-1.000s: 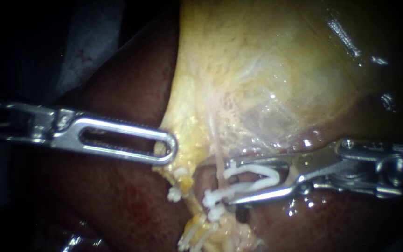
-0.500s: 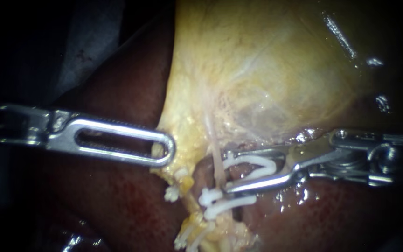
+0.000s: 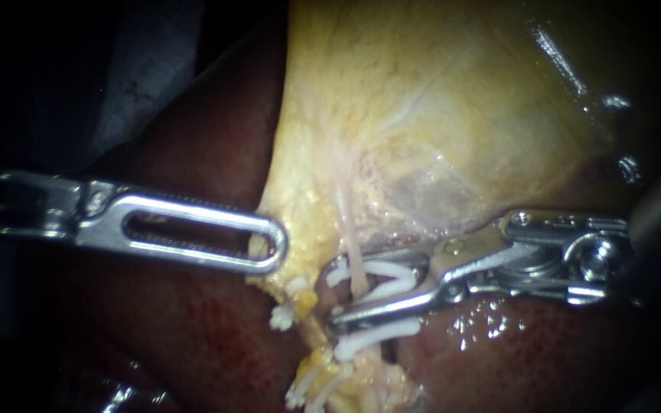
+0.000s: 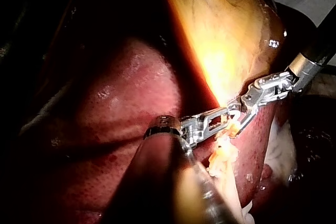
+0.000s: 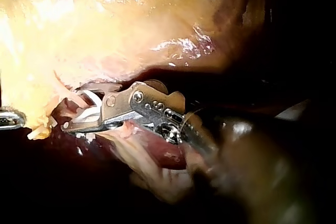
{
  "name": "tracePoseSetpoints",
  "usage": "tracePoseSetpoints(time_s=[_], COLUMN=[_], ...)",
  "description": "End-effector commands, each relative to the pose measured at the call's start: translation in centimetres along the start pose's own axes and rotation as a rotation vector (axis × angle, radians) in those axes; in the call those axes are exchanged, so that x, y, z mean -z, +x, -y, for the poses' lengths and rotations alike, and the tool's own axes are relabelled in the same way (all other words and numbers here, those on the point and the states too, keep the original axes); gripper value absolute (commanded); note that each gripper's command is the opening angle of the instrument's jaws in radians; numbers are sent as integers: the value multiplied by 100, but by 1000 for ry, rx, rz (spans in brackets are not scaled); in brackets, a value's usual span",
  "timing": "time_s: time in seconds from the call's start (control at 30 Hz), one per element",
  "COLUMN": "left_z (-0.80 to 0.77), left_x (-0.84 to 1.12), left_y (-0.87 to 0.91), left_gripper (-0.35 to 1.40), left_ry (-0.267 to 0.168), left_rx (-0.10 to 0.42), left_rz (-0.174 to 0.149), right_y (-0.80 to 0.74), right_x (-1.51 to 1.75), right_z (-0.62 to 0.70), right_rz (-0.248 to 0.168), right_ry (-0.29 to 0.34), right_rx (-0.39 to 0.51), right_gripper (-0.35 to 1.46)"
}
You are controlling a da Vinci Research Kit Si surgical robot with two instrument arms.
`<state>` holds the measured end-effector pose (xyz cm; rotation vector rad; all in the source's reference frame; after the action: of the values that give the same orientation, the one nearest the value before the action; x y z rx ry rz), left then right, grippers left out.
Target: Clipping third clip right tube
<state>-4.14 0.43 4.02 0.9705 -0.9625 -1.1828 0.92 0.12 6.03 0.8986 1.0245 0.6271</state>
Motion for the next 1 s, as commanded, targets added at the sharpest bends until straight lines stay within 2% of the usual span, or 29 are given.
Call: tracePoseSetpoints(time_s=[0.03, 0.27, 0.57, 0.63, 0.73, 0.8, 0.9, 1.0], left_z=[-1, -3, -3, -4, -4, -4, -5, -5], left_x=[-1, 0, -1, -1, -1, -1, -1, -1], left_y=[0, 0, 0, 0, 0, 0, 0, 0], left_gripper=[-35, -35, -35, -35, -35, -35, -35, -35], left_ry=[1, 1, 0, 0, 0, 0, 0, 0], left_rx=[-1, -1, -1, -1, -2, -2, -2, -2], left_rz=[-1, -1, -1, -1, -1, -1, -1, -1], right_y=[4, 23, 25, 24, 22, 21, 21, 21], right_x=[2, 10, 11, 13, 18, 21, 24, 25], right_z=[1, 3, 2, 2, 1, -1, -5, -7], right_rz=[-3, -5, -5, -5, -10, -29, -41, -41], right_ry=[1, -1, 0, 1, -7, -37, -55, -55], right_rx=[8, 25, 24, 24, 25, 25, 24, 24], right_gripper=[48, 47, 40, 25, -8, -22, -33, -35])
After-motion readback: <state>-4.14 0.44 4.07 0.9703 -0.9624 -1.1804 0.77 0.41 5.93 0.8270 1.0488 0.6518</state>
